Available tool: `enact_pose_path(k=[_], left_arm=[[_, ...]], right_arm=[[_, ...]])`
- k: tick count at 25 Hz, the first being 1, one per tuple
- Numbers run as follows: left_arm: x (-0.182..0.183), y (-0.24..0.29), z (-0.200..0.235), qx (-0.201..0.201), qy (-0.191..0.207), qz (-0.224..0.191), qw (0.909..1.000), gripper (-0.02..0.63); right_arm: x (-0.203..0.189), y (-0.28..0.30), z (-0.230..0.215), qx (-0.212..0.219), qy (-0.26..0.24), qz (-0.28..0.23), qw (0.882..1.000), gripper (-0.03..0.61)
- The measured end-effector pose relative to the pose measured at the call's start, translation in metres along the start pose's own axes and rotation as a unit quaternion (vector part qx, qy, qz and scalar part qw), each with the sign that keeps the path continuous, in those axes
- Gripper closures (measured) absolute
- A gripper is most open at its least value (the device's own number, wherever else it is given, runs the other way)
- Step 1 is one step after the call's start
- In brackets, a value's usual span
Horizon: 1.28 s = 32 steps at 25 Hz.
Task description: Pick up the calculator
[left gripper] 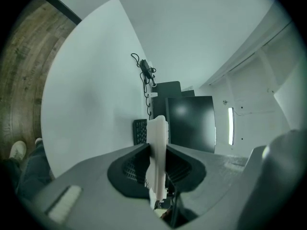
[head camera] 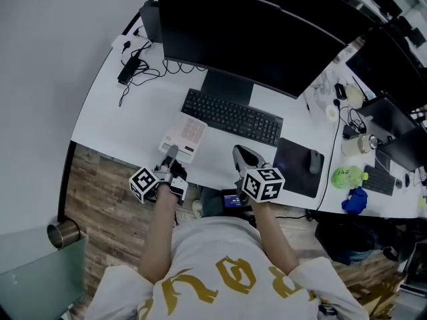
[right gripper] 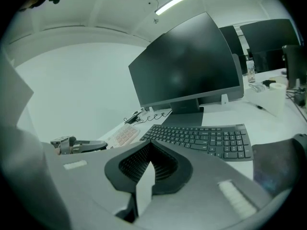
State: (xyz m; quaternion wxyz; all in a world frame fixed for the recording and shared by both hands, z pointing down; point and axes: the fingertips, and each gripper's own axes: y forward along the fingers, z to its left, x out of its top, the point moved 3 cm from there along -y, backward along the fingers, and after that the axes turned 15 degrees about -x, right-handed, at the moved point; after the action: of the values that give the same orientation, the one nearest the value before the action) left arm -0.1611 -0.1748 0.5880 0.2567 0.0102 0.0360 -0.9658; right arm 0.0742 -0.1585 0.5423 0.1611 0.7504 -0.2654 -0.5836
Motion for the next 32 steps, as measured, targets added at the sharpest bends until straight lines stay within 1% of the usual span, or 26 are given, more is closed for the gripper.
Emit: enact_pose_path(k=[5, 12, 23, 28, 32], left_arm=[[-0.002, -0.011, -0.013, -0.011, 0.0, -0.006, 0.9999, 0.547], [-0.003, -0.028, -0.035, -0.033, 0.001, -0.019, 0.9993, 0.547], [-0.001, -0.063, -0.058, -0.056, 0.003, -0.04, 0.9976, 0.547], [-0.001, -0.067, -0.061, -0.059, 0.001, -0.043, 0.9973, 0.547], [-0.003, -0.066, -0.066, -0.071, -0.005, -0.044, 0.9965, 0.547]], right_arm=[[0.004, -0.011, 0.004, 0.003, 0.011, -0.017, 1.0, 0.555], [0.0, -0.023, 0.022, 0.015, -0.022, -0.023, 0.999, 0.555], [-0.004, -0.04, 0.04, 0.014, -0.031, -0.037, 0.999, 0.555], [-0.002, -0.041, 0.047, 0.021, -0.038, -0.041, 0.998, 0.555], [-0.004, -0.042, 0.049, 0.023, -0.042, -0.041, 0.998, 0.555]])
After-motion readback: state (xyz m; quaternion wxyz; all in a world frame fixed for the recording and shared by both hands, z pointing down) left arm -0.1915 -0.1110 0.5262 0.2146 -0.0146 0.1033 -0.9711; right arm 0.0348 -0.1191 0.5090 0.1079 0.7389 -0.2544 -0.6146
